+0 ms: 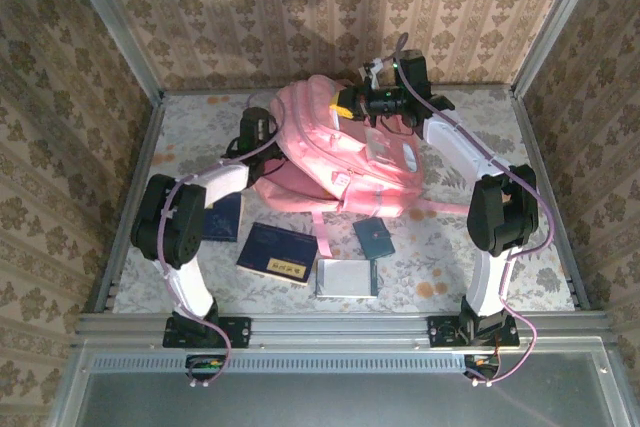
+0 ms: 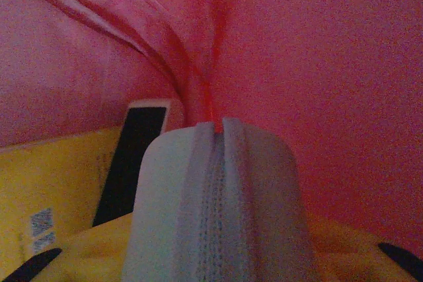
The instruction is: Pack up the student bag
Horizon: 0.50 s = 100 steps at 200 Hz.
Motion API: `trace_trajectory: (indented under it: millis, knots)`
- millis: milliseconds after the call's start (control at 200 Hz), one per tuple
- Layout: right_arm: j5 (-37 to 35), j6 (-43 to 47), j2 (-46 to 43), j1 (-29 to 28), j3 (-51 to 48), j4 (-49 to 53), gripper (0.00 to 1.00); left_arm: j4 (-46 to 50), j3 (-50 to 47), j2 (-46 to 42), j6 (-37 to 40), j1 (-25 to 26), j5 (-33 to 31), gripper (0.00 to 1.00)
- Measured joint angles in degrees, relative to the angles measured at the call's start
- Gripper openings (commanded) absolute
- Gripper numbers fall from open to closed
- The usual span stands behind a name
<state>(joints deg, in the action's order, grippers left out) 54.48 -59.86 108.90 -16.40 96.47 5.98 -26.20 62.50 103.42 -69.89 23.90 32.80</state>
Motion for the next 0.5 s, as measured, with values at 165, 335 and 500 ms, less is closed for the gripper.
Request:
trace_trajectory:
  millis: [165, 335, 500]
  knots:
    - [0.2, -0.61, 0.79, 0.04, 0.52, -0.28, 0.0, -0.02, 0.0, 0.2, 0.13, 4.2, -0.9, 0.42]
    - [0.46, -1.9, 1.57, 0.02, 0.55, -1.51, 0.0, -3.8, 0.59, 4.79, -1.22, 7.3, -1.62, 0.48]
    - [0.42, -2.38, 2.19, 0.07, 0.55, -1.53, 0.0, -6.64, 2.21, 9.03, -3.45, 10.08, -1.57, 0.75]
